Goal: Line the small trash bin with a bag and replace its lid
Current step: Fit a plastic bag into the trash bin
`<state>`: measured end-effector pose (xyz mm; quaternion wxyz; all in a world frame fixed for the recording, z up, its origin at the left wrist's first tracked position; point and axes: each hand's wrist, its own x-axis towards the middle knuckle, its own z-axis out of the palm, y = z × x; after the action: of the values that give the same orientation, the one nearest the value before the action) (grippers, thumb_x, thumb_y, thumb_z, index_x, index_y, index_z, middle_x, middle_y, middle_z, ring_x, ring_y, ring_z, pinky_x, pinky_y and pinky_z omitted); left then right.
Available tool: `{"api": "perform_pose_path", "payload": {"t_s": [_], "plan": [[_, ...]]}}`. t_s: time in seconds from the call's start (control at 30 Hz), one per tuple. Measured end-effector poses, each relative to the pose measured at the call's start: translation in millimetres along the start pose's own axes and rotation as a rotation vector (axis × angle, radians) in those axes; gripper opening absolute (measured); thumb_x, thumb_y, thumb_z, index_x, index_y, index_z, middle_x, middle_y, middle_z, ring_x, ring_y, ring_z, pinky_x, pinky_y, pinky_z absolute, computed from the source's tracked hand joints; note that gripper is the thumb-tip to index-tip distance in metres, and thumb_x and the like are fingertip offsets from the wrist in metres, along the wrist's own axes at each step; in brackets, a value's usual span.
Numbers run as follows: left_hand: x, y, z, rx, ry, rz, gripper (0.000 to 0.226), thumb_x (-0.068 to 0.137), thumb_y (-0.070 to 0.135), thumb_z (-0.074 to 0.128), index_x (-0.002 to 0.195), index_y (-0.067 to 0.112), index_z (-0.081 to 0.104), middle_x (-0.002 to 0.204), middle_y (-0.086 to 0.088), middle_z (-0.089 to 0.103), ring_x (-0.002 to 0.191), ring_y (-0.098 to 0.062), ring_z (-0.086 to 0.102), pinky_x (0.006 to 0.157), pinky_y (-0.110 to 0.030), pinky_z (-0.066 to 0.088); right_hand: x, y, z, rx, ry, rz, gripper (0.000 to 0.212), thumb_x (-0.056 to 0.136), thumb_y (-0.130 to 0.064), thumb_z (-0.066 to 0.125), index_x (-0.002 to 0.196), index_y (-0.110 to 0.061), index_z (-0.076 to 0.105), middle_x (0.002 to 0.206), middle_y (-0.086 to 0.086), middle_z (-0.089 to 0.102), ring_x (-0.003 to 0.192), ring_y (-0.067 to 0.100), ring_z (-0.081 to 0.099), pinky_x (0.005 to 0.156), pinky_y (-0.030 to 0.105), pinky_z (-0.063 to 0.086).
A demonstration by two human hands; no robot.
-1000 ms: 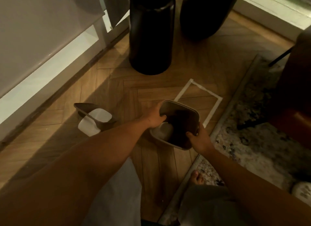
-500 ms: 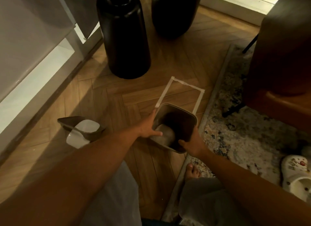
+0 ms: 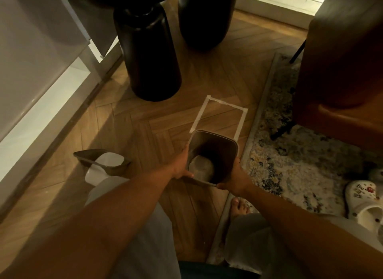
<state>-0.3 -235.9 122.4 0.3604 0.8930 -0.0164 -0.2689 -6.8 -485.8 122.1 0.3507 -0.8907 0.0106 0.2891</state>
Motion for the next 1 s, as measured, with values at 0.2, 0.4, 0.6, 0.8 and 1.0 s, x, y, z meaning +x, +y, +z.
{"api": "perform_pose_path", "payload": {"t_s": [0.2, 0.4, 0.6, 0.8, 1.0], "plan": [[-6.4, -0.9, 3.5, -0.022, 0.012, -0.051, 0.131, 0.066, 0.016, 0.091, 0.159, 0.014, -0.002, 0.159, -0.014, 0.027, 0.145, -0.031, 0.029, 0.117, -0.043, 0.026, -8.3, -5.1, 0.8, -0.067, -0.02, -0.01, 0.137, 0.06, -0.025, 0.096, 0.155, -0.02, -0.002, 0.154, 0.01, 0.034, 0.138, 0.029, 0.041, 0.101, 0.034, 0.044], [-8.9, 2.2, 2.5, 0.025, 0.01, -0.071, 0.124, 0.071, 0.023, 0.087, 0.159, 0.019, 0.0, 0.158, -0.013, 0.029, 0.143, -0.032, 0.032, 0.117, -0.045, 0.027, -10.7, -14.5, -7.1, -0.165, -0.083, -0.011, 0.133, 0.069, -0.028, 0.092, 0.157, -0.011, -0.006, 0.16, 0.015, 0.016, 0.144, 0.034, 0.031, 0.112, 0.046, 0.039], [-8.0, 5.9, -10.0, 0.007, 0.083, -0.088, 0.082, 0.08, 0.025, 0.08, 0.148, 0.017, 0.035, 0.142, -0.013, 0.048, 0.128, -0.032, 0.05, 0.105, -0.048, 0.042, -2.5, -49.0, -25.4, -0.483, -0.113, 0.047, 0.086, 0.089, -0.04, 0.071, 0.154, -0.009, 0.023, 0.16, 0.018, 0.02, 0.143, 0.037, 0.033, 0.11, 0.046, 0.042], [-8.4, -4.2, -41.3, -0.095, 0.098, -0.189, 0.067, 0.086, 0.036, 0.074, 0.143, 0.015, 0.046, 0.136, -0.008, 0.057, 0.123, -0.027, 0.056, 0.1, -0.041, 0.046, 13.1, -91.8, -42.6, -0.598, -0.157, -0.053, 0.073, 0.092, -0.049, 0.064, 0.149, -0.013, 0.039, 0.151, 0.014, 0.043, 0.131, 0.031, 0.05, 0.104, 0.04, 0.045], [-36.0, -35.9, -84.1, -0.057, 0.131, -0.215, 0.079, 0.087, 0.052, 0.067, 0.152, 0.019, 0.036, 0.15, -0.008, 0.046, 0.132, -0.026, 0.048, 0.103, -0.034, 0.04, 16.8, -126.2, -43.6, -0.689, -0.315, -0.245, 0.07, 0.088, -0.059, 0.063, 0.145, -0.021, 0.047, 0.139, 0.002, 0.059, 0.118, 0.022, 0.059, 0.089, 0.031, 0.045]]}}
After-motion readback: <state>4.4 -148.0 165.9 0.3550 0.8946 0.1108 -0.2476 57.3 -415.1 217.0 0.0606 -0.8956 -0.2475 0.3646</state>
